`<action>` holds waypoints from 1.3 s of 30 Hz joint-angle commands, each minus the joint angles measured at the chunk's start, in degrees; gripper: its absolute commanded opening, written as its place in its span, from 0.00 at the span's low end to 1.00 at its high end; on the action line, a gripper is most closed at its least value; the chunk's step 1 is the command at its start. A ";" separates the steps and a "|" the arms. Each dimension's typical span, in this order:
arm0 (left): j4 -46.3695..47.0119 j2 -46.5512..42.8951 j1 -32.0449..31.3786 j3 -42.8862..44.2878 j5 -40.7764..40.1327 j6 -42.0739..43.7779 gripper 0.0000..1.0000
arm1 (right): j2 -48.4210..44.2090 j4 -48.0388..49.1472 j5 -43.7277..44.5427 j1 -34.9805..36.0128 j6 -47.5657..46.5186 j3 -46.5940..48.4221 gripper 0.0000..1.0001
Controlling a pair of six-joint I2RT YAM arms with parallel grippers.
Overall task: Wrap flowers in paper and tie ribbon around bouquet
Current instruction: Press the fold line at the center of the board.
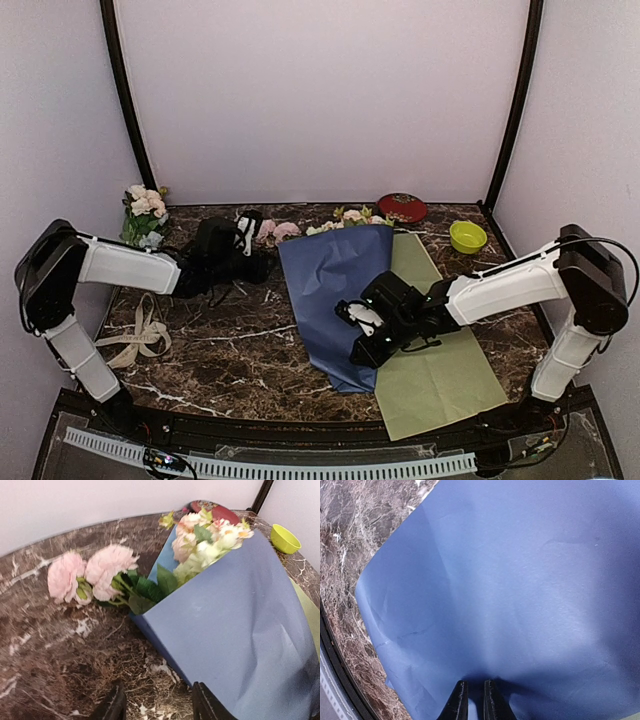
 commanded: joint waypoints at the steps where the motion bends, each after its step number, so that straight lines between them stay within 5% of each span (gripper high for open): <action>1: 0.83 -9.46 -9.81 -4.70 -9.42 15.86 0.43 | 0.54 -0.20 -0.74 1.02 0.39 -0.91 0.13; 4: 3.42 -10.79 -18.63 -8.06 -2.29 26.93 0.34 | -0.01 1.23 -2.26 1.00 1.04 -1.49 0.13; 8: 2.82 -8.04 -22.95 -9.76 6.85 28.11 0.24 | -0.52 3.53 -4.85 0.93 2.32 -2.16 0.13; 13: 9.12 -3.05 -25.63 -12.04 8.73 30.65 0.24 | -1.94 9.58 -8.73 0.89 6.10 -5.40 0.13; 31: -2.62 2.55 -28.99 -12.36 1.75 38.85 0.20 | -9.77 9.35 -9.17 -1.62 10.76 -7.18 0.13; 39: -3.53 3.55 -29.04 -12.60 2.15 38.35 0.18 | -18.35 8.78 -14.18 -10.03 25.52 -12.68 0.33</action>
